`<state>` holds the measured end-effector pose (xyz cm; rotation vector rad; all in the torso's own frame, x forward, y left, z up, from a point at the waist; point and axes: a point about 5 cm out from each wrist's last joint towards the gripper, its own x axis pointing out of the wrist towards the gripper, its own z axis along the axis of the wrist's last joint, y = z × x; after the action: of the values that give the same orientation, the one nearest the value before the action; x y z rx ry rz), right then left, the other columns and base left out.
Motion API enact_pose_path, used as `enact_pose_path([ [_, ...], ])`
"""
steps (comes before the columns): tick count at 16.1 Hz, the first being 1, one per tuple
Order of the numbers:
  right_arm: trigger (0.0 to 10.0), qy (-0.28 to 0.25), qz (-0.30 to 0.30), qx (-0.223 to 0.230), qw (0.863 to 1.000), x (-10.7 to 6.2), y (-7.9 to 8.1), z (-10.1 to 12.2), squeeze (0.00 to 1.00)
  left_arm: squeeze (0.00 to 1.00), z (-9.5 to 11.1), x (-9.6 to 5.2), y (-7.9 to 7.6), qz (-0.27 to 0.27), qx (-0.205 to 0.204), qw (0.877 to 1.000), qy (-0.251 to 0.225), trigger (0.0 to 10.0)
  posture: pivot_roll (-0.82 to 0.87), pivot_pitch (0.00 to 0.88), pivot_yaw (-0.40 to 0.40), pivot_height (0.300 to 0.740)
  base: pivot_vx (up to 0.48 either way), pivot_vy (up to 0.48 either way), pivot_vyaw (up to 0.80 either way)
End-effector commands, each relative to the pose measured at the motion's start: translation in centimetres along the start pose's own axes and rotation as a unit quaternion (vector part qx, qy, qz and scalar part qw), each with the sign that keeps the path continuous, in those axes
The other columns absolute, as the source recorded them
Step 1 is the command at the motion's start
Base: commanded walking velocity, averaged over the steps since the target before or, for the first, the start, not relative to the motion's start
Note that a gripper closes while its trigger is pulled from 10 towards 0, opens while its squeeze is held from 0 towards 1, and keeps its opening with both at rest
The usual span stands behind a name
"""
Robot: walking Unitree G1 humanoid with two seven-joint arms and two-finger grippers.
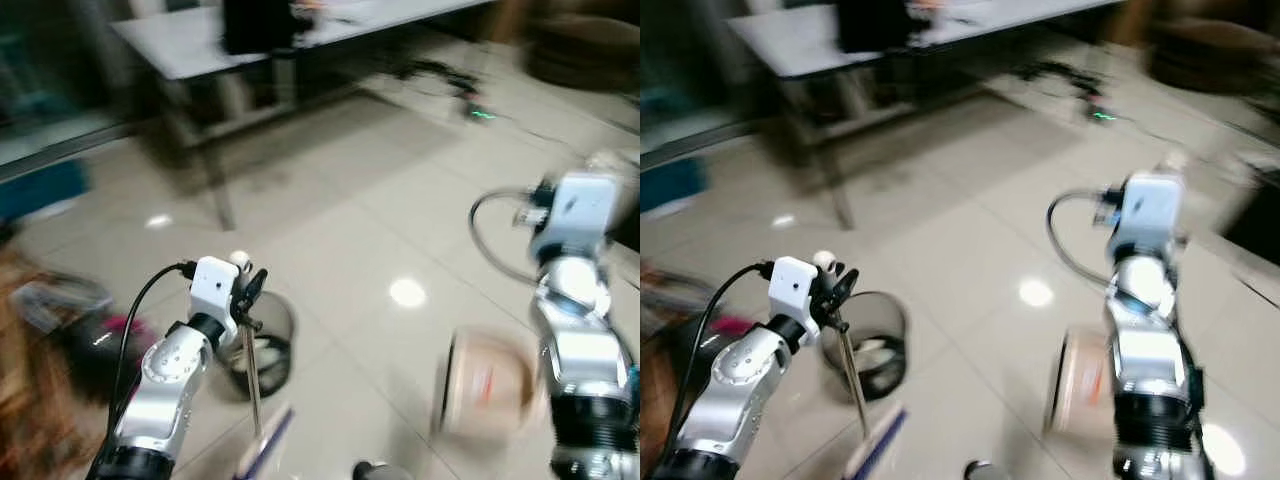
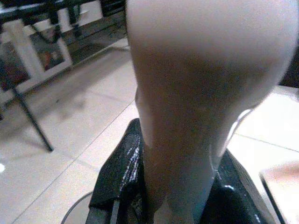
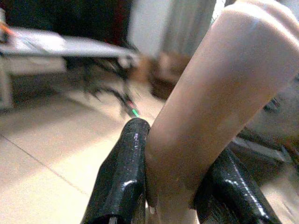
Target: Sweep floor
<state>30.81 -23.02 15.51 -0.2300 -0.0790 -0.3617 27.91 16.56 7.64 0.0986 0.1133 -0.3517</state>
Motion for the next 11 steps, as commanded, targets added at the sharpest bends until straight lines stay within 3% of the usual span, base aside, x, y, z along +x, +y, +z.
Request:
enact_pose_path([
  [1,10.0,-0.028,0.001,0.004,1.000,-0.2,0.4,1.4,0.00,0.00,0.9,0.4,0.8,0.024,0.007,1.000,-0.017,10.0,-0.05,0.000,0.067,0.740,0.000,0.000,-0.80],
  [7,10.0,0.001,0.017,-0.005,1.000,-1.7,0.5,-0.2,0.00,0.00,0.8,0.7,0.6,0.051,0.019,0.998,-0.024,10.0,-0.06,0.000,0.048,0.740,0.000,0.000,-0.80],
  [11,10.0,0.012,0.018,0.016,1.000,-2.0,0.6,-0.4,0.00,0.00,0.8,0.7,1.1,0.072,0.027,0.997,-0.028,10.0,-0.06,0.000,0.044,0.740,0.000,0.000,-0.80],
])
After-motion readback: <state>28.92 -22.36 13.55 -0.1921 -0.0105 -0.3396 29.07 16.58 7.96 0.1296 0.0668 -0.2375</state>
